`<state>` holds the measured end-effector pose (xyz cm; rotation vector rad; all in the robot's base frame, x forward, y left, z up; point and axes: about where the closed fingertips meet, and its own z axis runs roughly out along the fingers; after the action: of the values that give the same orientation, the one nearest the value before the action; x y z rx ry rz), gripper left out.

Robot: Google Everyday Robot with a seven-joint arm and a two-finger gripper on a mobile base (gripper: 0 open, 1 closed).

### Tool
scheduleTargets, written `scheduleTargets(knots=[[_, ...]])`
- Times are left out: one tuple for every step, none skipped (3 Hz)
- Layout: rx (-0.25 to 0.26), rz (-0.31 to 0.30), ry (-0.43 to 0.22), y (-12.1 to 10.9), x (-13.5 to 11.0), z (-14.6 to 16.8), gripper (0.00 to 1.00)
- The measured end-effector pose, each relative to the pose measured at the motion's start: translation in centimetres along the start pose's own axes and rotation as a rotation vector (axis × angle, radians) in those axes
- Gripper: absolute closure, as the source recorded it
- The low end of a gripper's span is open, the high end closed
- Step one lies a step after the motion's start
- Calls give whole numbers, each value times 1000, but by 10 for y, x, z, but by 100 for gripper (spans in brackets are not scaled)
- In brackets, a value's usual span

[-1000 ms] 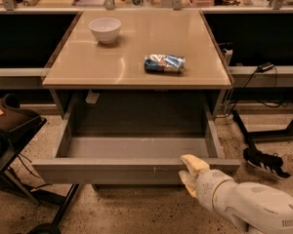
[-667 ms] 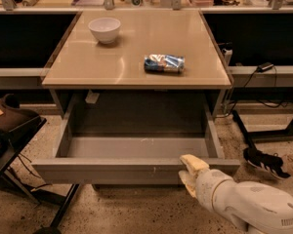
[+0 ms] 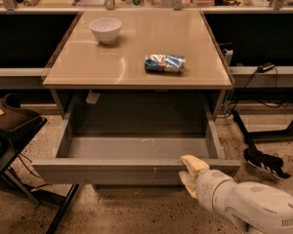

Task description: Open top drawer

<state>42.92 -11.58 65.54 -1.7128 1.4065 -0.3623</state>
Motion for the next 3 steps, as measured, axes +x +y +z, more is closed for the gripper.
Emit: scheduleTargets(knots=[[0,0,0,0,0,0,100],[1,3,1,0,-1,0,100],[3,7,2,0,-1,-1,100]])
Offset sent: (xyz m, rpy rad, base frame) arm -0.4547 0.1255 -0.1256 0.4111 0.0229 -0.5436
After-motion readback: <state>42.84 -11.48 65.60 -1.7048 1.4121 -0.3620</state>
